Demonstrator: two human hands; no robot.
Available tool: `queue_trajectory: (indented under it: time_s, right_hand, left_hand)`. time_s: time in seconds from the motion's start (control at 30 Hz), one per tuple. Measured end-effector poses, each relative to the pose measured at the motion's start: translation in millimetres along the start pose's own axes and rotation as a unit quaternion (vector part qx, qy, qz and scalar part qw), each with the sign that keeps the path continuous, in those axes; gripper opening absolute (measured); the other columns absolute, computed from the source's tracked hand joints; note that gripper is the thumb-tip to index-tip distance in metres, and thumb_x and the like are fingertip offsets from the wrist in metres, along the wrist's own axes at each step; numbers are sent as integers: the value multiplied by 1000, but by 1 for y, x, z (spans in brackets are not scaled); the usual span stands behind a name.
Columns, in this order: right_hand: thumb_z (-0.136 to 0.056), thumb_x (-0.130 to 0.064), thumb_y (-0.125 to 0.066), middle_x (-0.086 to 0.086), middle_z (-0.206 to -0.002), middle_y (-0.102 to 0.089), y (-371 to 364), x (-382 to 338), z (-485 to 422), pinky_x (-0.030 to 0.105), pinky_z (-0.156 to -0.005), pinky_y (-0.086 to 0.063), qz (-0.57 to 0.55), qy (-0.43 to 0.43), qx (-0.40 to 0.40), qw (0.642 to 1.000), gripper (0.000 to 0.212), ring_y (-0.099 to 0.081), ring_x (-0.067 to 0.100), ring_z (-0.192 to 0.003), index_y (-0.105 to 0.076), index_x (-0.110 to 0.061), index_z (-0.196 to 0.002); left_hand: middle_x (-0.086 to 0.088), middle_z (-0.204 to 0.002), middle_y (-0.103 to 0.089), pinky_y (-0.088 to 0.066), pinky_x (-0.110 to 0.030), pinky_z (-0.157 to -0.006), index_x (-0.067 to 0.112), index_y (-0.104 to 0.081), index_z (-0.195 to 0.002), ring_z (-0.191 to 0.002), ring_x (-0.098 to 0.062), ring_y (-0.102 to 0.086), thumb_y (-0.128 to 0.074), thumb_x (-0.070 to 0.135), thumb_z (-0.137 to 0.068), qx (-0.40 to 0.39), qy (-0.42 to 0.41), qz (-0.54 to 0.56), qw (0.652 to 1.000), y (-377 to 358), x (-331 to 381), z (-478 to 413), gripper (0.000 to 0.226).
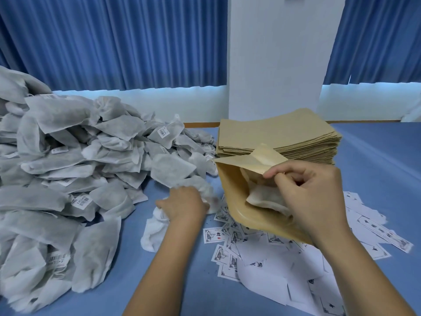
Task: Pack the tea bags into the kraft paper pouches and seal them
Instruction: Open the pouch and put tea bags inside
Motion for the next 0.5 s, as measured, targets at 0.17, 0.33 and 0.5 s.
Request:
queue_trajectory:
  time_s: [0.17,0.33,0.5]
  right_hand:
    - [-70,-11,-52,-1,-49,-50,16,-11,1,26,-47,-32,109,55,96,988,30,-40,19,-47,-67,-36,-62]
    - [-71,-18,-52,-23,-37,-27,17,-26,7,27,-42,-31,204,98,62,972,25,-37,19,-46,-71,-29,-61]
    - [-74,-4,-60,-11,-40,-49,-4,-1,4,26,-52,-40,145,-23,-31,989,34,-42,13,-46,-71,-32,-59]
  left_hand:
    - [-9,-139,-36,-35,-61,-98,24,-21,-144,-131,-36,-31,-58,74,-72,25,-2,83,996,-2,7,8,95]
    - [-12,-153,-22,-32,-59,-103,42,-12,-148,-136,-38,-31,-50,78,-76,-31,-78,6,996,-15,15,5,90]
    - [-14,-133,-38,-37,-45,-92,38,-33,-134,-120,-33,-45,-60,52,-86,-9,-47,17,999,-16,22,6,57]
Point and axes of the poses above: each hand's wrist, its own z-axis away from the middle knuckle, its own y-axis out of the back of the hand, x = y × z, the point moved 2 cm from there along -z, towards the middle knuckle
